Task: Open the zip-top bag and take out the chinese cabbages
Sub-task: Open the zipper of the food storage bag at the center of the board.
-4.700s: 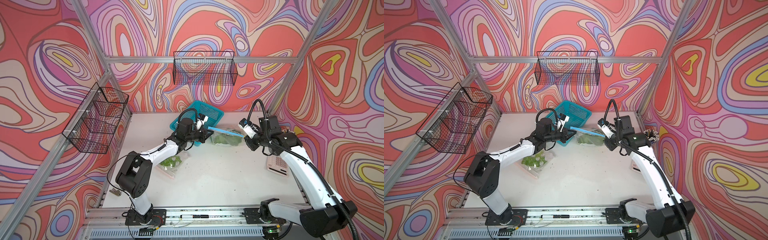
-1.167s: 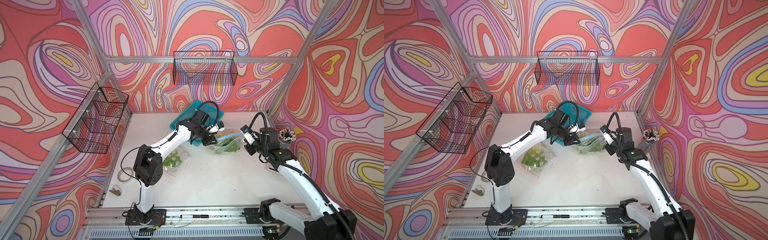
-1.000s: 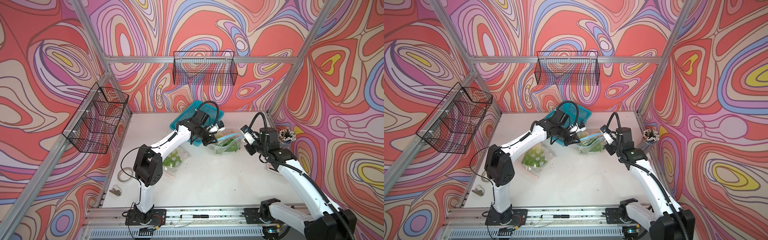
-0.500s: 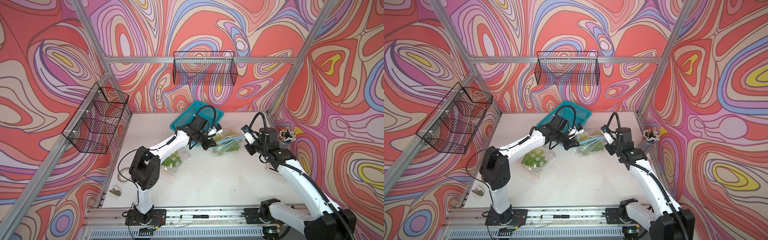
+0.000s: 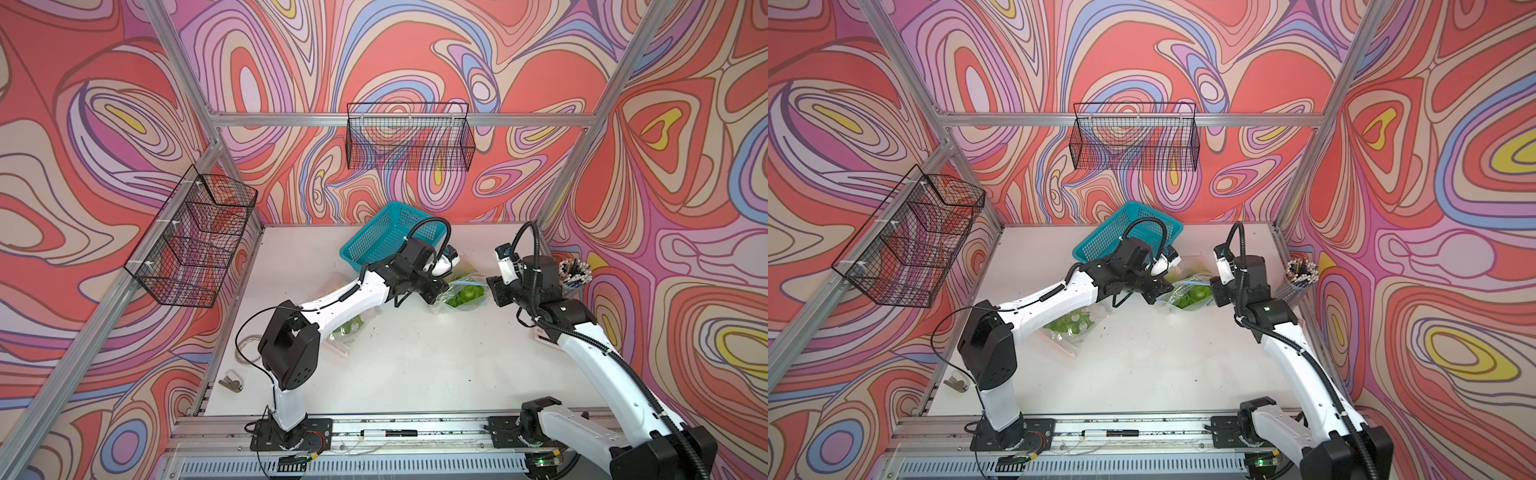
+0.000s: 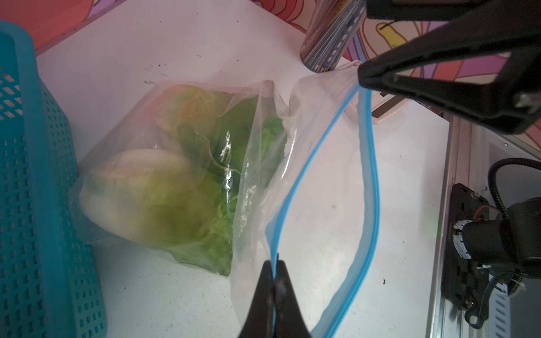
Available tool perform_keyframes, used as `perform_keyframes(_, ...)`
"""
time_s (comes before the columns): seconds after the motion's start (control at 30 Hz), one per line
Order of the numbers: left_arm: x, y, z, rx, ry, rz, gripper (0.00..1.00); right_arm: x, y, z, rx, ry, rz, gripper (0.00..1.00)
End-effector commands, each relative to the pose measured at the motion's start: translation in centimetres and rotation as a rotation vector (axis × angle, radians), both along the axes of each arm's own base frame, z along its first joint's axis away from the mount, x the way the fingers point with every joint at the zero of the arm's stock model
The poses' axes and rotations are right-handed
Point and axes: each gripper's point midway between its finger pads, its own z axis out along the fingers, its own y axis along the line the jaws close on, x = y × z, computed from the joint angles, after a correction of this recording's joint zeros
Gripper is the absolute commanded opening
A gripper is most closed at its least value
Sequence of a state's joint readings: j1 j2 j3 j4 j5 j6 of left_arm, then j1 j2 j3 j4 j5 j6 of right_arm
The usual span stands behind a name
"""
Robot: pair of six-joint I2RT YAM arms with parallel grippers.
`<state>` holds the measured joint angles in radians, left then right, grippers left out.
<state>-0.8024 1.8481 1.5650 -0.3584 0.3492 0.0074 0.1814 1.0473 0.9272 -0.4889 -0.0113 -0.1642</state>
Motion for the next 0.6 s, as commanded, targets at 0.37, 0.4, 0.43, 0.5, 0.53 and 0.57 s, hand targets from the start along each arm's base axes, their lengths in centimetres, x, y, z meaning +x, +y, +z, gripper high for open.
perform_keyframes(0.37, 1.8, -2.1, 3.5, -0.095, -0.12, 0.157, 0.0, -3.1, 3.6, -2.1, 0.646, 0.119, -0.132, 0.49)
perform_keyframes(0.4, 1.5, -2.4, 3.8, -0.102, -0.126, 0.142, 0.0, -3.2, 3.9, -2.3, 0.682, 0.12, -0.135, 0.49)
perform_keyframes(0.43, 1.3, -2.7, 4.0, -0.105, -0.134, 0.131, 0.0, -3.2, 4.1, -2.5, 0.707, 0.122, -0.134, 0.49)
perform_keyframes(0.5, 0.8, -3.2, 4.0, -0.101, -0.147, 0.11, 0.0, -3.0, 4.4, -2.4, 0.753, 0.114, -0.131, 0.49)
perform_keyframes(0.53, 0.7, -3.4, 3.9, -0.1, -0.149, 0.103, 0.0, -2.8, 4.4, -2.6, 0.767, 0.113, -0.138, 0.48)
perform_keyframes(0.57, 0.6, -3.5, 3.9, -0.099, -0.148, 0.1, 0.0, -2.6, 4.4, -2.5, 0.781, 0.106, -0.144, 0.48)
